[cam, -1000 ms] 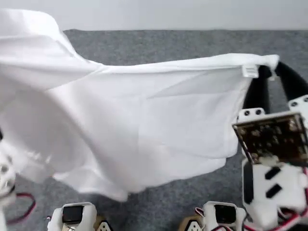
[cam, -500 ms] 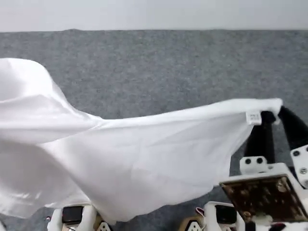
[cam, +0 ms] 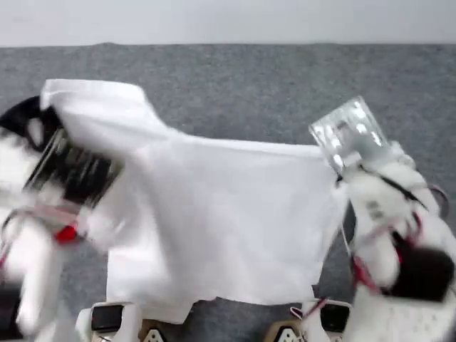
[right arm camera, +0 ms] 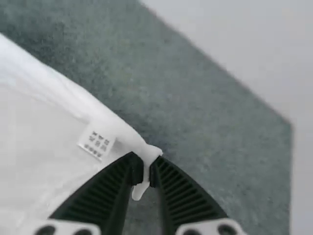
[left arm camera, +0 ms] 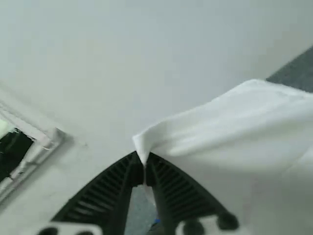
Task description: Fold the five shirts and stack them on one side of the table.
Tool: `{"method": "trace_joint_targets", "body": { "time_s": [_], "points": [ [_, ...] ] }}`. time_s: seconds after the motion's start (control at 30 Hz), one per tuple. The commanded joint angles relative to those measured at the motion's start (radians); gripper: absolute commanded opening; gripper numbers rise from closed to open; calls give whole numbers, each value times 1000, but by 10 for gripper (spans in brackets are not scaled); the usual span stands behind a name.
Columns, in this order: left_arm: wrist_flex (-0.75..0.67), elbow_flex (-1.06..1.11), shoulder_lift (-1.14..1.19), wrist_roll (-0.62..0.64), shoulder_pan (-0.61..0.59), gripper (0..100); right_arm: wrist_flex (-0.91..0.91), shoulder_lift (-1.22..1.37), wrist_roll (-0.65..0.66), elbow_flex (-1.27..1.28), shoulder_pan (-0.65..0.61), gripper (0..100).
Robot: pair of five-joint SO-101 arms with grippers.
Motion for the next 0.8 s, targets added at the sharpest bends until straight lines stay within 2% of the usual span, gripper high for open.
{"method": "trace_joint_targets", "body": {
  "time_s": [0.0, 0.17, 0.3, 0.43, 0.6, 0.77],
  "points": [
    [-350, 348, 3, -15, -3, 5, -282, 4, 5, 273, 15, 9],
    [-827, 680, 54, -12, -2, 5, -679, 50, 12, 545, -1, 9],
    [-1010, 704, 212, -12, -5, 5, -891, 194, 12, 559, -5, 9],
    [-1100, 572, 402, -12, -3, 5, -1044, 375, 12, 457, 5, 9],
    [-1106, 298, 634, -18, -2, 5, -1067, 610, 12, 189, 16, 9],
    [-1106, 24, 891, -143, 9, 5, -1063, 842, 14, -89, 8, 9]
  ]
}}
